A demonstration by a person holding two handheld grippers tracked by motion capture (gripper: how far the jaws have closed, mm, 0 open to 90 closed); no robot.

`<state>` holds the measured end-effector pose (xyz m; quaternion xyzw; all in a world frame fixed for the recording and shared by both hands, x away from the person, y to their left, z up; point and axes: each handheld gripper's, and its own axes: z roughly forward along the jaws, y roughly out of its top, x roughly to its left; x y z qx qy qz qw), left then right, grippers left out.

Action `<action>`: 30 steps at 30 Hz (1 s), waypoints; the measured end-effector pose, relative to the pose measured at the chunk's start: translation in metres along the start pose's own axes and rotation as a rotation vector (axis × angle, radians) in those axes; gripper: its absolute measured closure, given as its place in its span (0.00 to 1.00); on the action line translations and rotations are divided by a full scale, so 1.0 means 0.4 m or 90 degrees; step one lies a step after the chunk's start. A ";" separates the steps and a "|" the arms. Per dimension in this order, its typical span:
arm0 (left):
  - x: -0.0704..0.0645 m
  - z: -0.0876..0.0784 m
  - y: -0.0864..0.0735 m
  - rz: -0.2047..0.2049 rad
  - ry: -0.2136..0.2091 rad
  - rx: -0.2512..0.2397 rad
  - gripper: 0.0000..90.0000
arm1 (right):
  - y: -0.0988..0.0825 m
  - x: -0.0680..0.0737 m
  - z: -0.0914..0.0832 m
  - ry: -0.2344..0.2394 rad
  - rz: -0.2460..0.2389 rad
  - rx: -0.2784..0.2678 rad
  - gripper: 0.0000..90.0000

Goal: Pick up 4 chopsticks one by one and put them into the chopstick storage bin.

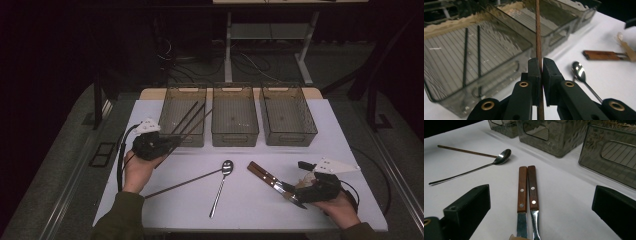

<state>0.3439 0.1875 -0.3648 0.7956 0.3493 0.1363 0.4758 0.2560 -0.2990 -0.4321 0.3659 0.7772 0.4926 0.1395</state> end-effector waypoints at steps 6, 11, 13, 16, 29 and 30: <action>0.028 0.031 0.031 -0.015 0.014 -0.018 0.94 | 0.000 0.000 0.000 0.001 -0.001 0.000 0.02; 0.053 0.062 0.071 -0.016 0.023 -0.026 0.94 | 0.000 -0.001 -0.001 0.002 0.001 -0.003 0.02; 0.062 0.071 0.091 -0.015 0.029 -0.029 0.94 | -0.001 0.000 -0.001 0.003 0.000 -0.004 0.02; 0.081 0.087 0.117 -0.016 0.038 -0.031 0.94 | 0.000 0.000 -0.002 0.003 0.000 -0.005 0.02; 0.183 0.166 0.143 -0.061 0.113 -0.010 0.94 | 0.000 0.000 -0.005 0.007 0.004 -0.010 0.02; 0.192 0.171 0.138 -0.065 0.120 -0.007 0.94 | 0.001 0.000 -0.005 0.008 0.004 -0.010 0.02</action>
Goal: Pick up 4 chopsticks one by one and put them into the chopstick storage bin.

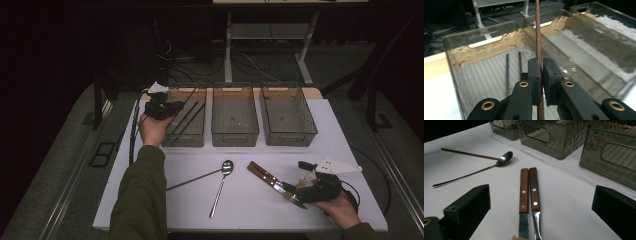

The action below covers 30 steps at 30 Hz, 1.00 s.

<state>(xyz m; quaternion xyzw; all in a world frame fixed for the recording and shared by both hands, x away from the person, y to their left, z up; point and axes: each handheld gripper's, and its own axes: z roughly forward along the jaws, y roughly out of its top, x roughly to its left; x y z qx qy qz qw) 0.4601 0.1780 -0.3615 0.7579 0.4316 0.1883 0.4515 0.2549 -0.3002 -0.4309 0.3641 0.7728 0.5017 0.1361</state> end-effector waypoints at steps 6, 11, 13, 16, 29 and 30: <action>0.039 0.027 -0.023 -0.023 0.035 0.027 0.94 | 0.000 0.000 0.000 0.003 0.004 -0.001 0.02; 0.035 0.046 -0.032 -0.020 0.039 0.045 0.94 | 0.000 -0.001 0.000 0.004 0.006 -0.002 0.02; 0.034 0.052 -0.036 -0.020 0.041 0.056 0.94 | 0.000 0.000 -0.001 0.003 0.006 -0.001 0.02; 0.033 0.052 -0.039 -0.020 0.047 0.061 0.94 | 0.000 0.000 -0.001 0.003 0.006 -0.002 0.02; 0.021 0.029 -0.034 -0.004 0.042 0.047 0.53 | 0.001 0.000 -0.002 0.001 0.005 -0.003 0.02; 0.017 0.023 -0.033 0.005 0.040 0.045 0.51 | 0.001 0.000 -0.003 0.001 0.004 -0.003 0.02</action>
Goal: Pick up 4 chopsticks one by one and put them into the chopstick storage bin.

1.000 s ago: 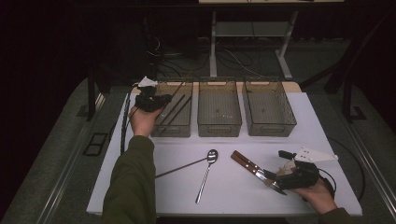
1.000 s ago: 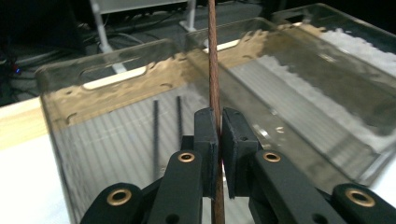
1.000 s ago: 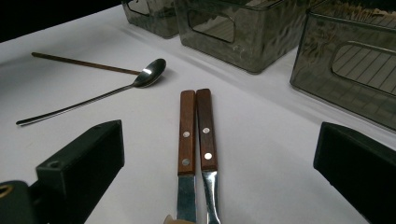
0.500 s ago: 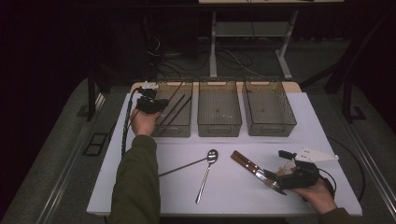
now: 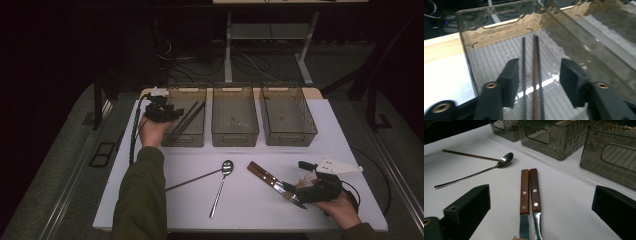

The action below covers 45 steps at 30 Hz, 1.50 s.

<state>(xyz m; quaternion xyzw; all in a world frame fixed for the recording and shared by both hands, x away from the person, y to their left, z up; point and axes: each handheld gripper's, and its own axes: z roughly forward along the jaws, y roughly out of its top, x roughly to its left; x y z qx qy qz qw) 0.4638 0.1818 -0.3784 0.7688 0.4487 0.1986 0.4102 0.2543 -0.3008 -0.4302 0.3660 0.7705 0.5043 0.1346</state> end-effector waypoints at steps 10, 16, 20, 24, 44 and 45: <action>-0.040 -0.069 -0.011 0.027 -0.084 -0.007 0.30 | 0.000 0.001 0.002 -0.002 -0.003 0.002 0.02; -0.081 -0.106 -0.035 0.062 -0.118 0.000 0.24 | 0.000 0.000 0.001 -0.003 -0.001 0.002 0.02; -0.113 -0.128 -0.061 0.086 -0.142 0.004 0.21 | 0.000 0.001 0.001 -0.002 -0.001 0.001 0.02; -0.148 -0.150 -0.095 0.101 -0.164 -0.001 0.20 | -0.001 0.000 0.003 0.007 0.006 -0.001 0.02; -0.222 -0.195 -0.253 0.148 -0.200 0.025 0.25 | -0.005 -0.008 0.019 0.052 0.011 0.011 0.02; -0.224 -0.198 -0.259 0.156 -0.202 0.026 0.27 | -0.005 -0.008 0.018 0.051 0.010 0.010 0.02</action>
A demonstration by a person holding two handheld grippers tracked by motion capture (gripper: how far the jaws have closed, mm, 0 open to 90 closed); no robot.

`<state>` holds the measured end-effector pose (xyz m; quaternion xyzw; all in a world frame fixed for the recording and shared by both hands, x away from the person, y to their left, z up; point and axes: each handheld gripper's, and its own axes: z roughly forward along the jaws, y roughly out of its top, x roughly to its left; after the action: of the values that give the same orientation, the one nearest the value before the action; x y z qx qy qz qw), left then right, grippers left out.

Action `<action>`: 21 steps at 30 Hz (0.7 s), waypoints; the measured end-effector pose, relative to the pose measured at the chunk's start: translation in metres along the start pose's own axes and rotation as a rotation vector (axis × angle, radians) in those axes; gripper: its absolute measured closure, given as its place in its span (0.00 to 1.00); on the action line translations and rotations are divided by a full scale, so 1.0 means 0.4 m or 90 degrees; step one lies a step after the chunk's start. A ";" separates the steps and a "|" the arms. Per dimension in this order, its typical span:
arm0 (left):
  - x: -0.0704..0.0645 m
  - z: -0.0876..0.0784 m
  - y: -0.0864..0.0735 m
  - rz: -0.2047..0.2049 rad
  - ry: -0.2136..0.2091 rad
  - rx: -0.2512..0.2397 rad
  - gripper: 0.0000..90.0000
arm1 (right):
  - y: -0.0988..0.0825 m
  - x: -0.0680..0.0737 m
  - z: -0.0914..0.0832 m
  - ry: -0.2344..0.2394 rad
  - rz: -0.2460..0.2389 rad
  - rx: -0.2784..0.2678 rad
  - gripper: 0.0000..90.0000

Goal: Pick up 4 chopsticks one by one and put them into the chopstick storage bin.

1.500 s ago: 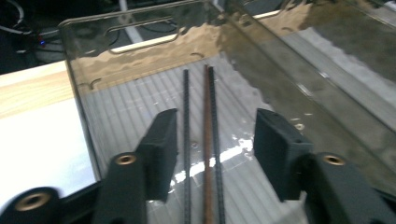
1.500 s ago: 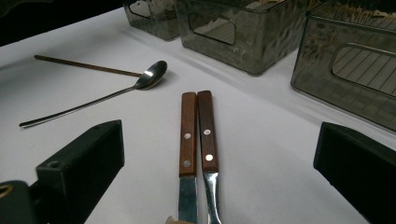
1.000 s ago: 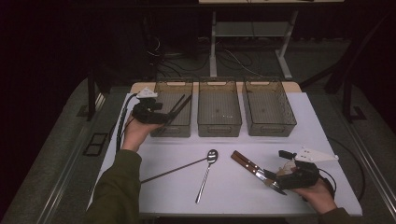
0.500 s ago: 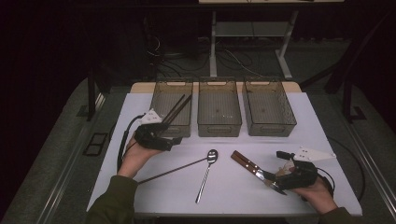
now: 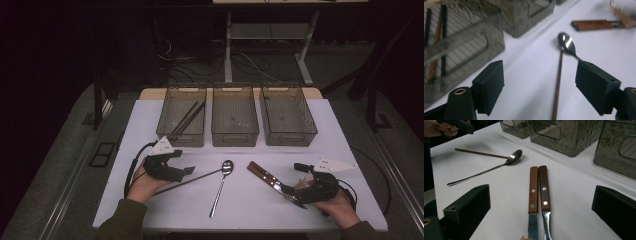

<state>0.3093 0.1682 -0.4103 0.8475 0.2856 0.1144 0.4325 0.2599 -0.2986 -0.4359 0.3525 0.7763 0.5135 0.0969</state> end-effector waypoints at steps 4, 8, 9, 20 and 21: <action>-0.017 -0.007 -0.021 0.000 -0.010 0.004 0.36 | -0.001 0.001 -0.001 -0.001 0.005 0.000 0.02; -0.028 -0.012 -0.042 -0.003 -0.013 0.011 0.43 | -0.001 0.002 0.000 -0.002 0.007 0.000 0.02; -0.029 -0.015 -0.046 0.001 -0.014 0.017 0.45 | -0.001 0.002 0.000 -0.002 0.008 0.002 0.02; -0.020 -0.034 -0.094 -0.009 -0.026 0.041 0.67 | -0.001 0.002 0.000 -0.005 0.011 -0.001 0.02; -0.018 -0.031 -0.097 -0.009 -0.029 0.045 0.69 | -0.001 0.002 0.000 -0.005 0.010 -0.002 0.02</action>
<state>0.2831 0.1902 -0.4334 0.8627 0.2855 0.0820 0.4093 0.2592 -0.2984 -0.4362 0.3607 0.7724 0.5139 0.0963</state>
